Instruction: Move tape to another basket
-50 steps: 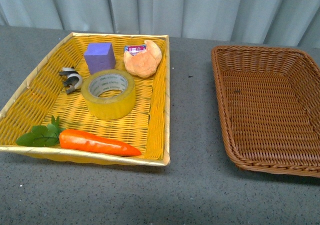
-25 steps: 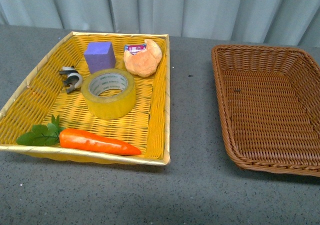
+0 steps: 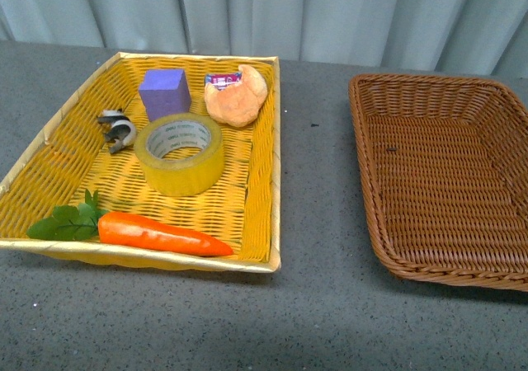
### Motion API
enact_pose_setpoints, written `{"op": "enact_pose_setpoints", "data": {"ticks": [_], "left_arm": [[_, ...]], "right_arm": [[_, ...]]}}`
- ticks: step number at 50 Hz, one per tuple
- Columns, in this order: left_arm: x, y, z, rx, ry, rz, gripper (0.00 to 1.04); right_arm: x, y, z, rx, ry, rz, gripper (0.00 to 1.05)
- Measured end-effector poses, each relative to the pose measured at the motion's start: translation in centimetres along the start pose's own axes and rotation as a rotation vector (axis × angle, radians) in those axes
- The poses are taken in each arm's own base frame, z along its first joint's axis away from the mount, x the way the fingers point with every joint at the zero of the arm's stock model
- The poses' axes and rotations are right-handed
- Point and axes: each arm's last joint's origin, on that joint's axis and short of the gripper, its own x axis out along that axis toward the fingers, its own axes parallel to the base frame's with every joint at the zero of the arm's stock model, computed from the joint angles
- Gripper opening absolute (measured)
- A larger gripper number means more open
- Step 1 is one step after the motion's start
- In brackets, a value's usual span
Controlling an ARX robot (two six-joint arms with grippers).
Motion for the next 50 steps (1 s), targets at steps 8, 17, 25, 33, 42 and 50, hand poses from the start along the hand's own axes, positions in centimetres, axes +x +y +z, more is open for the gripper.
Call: {"op": "enact_pose_setpoints", "data": {"ticks": [8, 17, 25, 33, 42, 50], "left_arm": [[0.0, 0.0, 0.0, 0.0, 0.0, 0.0, 0.98], [0.0, 0.0, 0.0, 0.0, 0.0, 0.0, 0.98], [0.0, 0.0, 0.0, 0.0, 0.0, 0.0, 0.98], [0.0, 0.0, 0.0, 0.0, 0.0, 0.0, 0.98], [0.0, 0.0, 0.0, 0.0, 0.0, 0.0, 0.98], [0.26, -0.03, -0.25, -0.029, 0.088, 0.128, 0.98]], "right_arm": [[0.0, 0.0, 0.0, 0.0, 0.0, 0.0, 0.96], [0.0, 0.0, 0.0, 0.0, 0.0, 0.0, 0.96], [0.0, 0.0, 0.0, 0.0, 0.0, 0.0, 0.96], [0.0, 0.0, 0.0, 0.0, 0.0, 0.0, 0.96], [0.0, 0.0, 0.0, 0.0, 0.0, 0.0, 0.96], [0.0, 0.0, 0.0, 0.0, 0.0, 0.0, 0.96]]}}
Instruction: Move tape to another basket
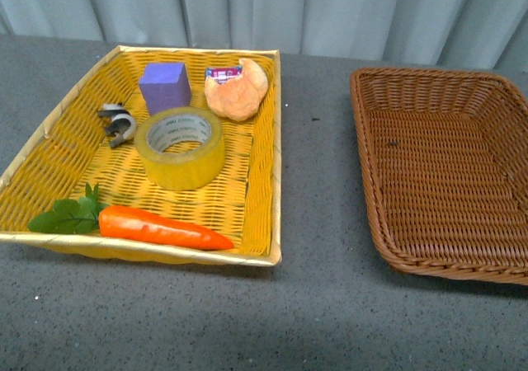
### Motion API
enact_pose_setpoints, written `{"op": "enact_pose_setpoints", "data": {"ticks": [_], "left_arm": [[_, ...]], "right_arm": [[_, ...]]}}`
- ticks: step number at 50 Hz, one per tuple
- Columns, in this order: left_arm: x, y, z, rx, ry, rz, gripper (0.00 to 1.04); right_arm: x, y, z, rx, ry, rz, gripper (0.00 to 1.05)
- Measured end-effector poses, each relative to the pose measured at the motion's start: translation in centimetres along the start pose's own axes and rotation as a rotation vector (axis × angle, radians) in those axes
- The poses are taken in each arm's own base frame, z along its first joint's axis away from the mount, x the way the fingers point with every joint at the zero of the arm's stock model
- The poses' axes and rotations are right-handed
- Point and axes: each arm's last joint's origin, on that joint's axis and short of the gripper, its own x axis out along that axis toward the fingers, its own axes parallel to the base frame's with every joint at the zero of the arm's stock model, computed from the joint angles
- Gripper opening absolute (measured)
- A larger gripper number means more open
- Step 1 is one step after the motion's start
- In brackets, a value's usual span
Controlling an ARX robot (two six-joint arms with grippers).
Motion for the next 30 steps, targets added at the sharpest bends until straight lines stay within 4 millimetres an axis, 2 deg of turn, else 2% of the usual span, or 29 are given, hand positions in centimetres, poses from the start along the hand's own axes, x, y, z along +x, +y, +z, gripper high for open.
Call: {"op": "enact_pose_setpoints", "data": {"ticks": [3, 7, 10, 15, 23, 30], "left_arm": [[0.8, -0.2, -0.1, 0.002, 0.054, 0.103, 0.98], [2.9, -0.7, 0.5, 0.014, 0.072, 0.093, 0.98], [5.4, -1.4, 1.9, 0.002, 0.078, 0.052, 0.98], [8.9, -2.3, 2.9, 0.0, 0.152, 0.022, 0.98], [14.8, -3.9, 1.9, -0.024, 0.34, 0.01, 0.98], [18.6, -5.5, 1.2, -0.04, 0.459, -0.009, 0.98]], "right_arm": [[0.0, 0.0, 0.0, 0.0, -0.001, -0.001, 0.96], [0.0, 0.0, 0.0, 0.0, -0.001, -0.001, 0.96], [0.0, 0.0, 0.0, 0.0, -0.002, -0.001, 0.96], [0.0, 0.0, 0.0, 0.0, -0.002, -0.001, 0.96], [0.0, 0.0, 0.0, 0.0, -0.002, -0.001, 0.96], [0.0, 0.0, 0.0, 0.0, -0.002, -0.001, 0.96]]}}
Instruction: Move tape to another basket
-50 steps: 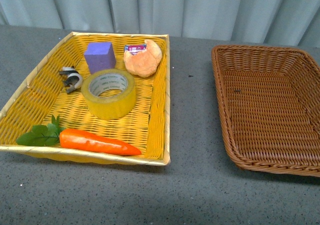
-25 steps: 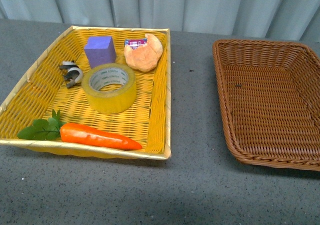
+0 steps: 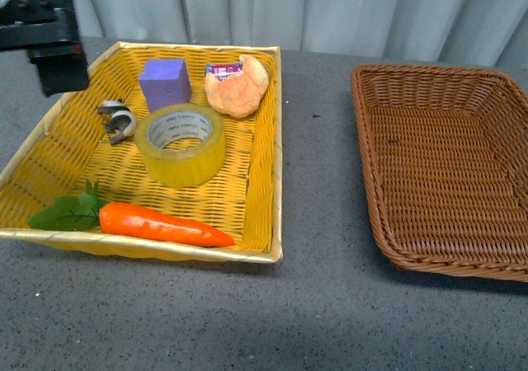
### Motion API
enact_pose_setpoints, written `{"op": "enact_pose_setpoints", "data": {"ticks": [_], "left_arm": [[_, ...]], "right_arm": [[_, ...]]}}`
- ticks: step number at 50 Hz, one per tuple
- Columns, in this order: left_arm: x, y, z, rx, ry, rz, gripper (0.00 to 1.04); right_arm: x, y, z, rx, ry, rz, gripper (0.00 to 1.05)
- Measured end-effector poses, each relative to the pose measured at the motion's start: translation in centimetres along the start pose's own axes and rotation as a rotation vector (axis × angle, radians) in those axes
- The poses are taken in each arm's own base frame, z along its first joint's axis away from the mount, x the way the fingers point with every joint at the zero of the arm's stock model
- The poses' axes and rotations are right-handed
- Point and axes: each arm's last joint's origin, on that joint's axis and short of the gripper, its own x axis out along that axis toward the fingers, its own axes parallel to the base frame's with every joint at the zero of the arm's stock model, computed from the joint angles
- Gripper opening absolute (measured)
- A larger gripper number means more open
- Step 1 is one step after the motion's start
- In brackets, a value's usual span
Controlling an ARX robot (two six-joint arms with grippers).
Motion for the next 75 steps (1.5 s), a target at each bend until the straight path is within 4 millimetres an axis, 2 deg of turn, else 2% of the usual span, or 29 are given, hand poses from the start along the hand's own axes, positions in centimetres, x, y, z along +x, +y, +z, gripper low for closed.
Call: {"op": "enact_pose_setpoints", "data": {"ticks": [7, 12, 28, 46, 61, 66, 71, 75], "left_arm": [[2.9, -1.9, 0.6, -0.024, 0.061, -0.031, 0.98], [4.3, -2.9, 0.6, -0.023, 0.09, -0.025, 0.98], [8.1, -4.3, -1.9, -0.076, 0.263, 0.039, 0.98], [11.3, -5.5, -2.5, -0.174, 0.373, 0.09, 0.98], [12.7, -5.6, -2.7, -0.242, 0.419, 0.163, 0.98], [12.9, -5.7, -2.4, -0.253, 0.418, 0.166, 0.85], [13.1, -5.9, -1.9, -0.274, 0.409, 0.162, 0.63], [13.2, -6.1, -1.6, -0.289, 0.401, 0.16, 0.51]], "right_arm": [[0.0, 0.0, 0.0, 0.0, 0.0, 0.0, 0.96], [0.0, 0.0, 0.0, 0.0, 0.0, 0.0, 0.96], [0.0, 0.0, 0.0, 0.0, 0.0, 0.0, 0.96], [0.0, 0.0, 0.0, 0.0, 0.0, 0.0, 0.96], [0.0, 0.0, 0.0, 0.0, 0.0, 0.0, 0.96], [0.0, 0.0, 0.0, 0.0, 0.0, 0.0, 0.96], [0.0, 0.0, 0.0, 0.0, 0.0, 0.0, 0.96], [0.0, 0.0, 0.0, 0.0, 0.0, 0.0, 0.96]]}}
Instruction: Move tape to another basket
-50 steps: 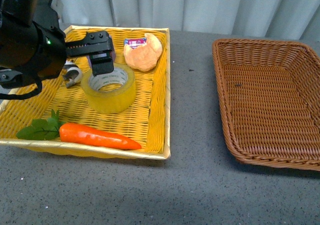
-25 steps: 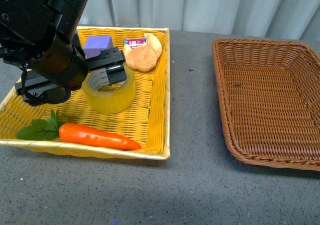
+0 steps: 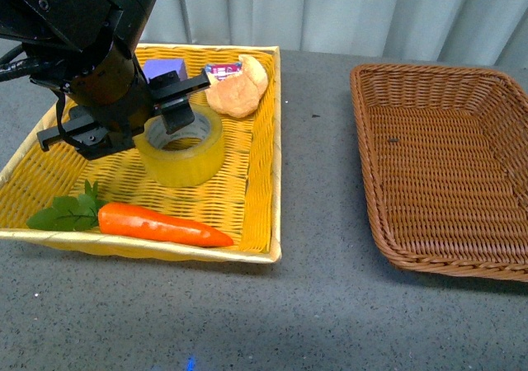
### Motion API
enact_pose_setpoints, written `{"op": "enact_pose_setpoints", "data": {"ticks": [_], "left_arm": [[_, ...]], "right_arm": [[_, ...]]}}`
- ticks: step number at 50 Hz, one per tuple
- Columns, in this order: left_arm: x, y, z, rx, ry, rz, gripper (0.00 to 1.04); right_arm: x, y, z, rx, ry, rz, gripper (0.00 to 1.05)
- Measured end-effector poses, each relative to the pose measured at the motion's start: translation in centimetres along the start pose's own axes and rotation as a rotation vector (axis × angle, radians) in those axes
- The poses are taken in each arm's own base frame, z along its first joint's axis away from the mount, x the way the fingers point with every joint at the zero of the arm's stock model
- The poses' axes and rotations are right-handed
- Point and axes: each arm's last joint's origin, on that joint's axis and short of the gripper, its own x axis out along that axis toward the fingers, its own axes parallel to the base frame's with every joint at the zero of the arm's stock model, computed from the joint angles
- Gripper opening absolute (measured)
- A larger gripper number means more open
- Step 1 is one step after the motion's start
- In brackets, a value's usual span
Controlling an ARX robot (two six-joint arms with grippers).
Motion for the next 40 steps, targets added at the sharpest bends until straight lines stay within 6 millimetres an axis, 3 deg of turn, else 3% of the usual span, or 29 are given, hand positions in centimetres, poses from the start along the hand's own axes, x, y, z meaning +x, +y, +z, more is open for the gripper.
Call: {"op": "enact_pose_setpoints", "data": {"ticks": [8, 10, 21, 29, 40], "left_arm": [[0.2, -0.1, -0.1, -0.004, 0.009, 0.016, 0.18], [0.2, -0.2, 0.0, -0.003, 0.007, 0.018, 0.14], [0.1, -0.4, 0.0, 0.008, -0.001, 0.001, 0.14], [-0.4, -0.7, 0.2, 0.066, 0.021, -0.119, 0.14], [-3.6, -1.4, 3.4, 0.29, -0.138, -0.325, 0.14]], "right_arm": [[0.0, 0.0, 0.0, 0.0, 0.0, 0.0, 0.96], [0.0, 0.0, 0.0, 0.0, 0.0, 0.0, 0.96], [0.0, 0.0, 0.0, 0.0, 0.0, 0.0, 0.96], [0.0, 0.0, 0.0, 0.0, 0.0, 0.0, 0.96], [0.0, 0.0, 0.0, 0.0, 0.0, 0.0, 0.96]]}}
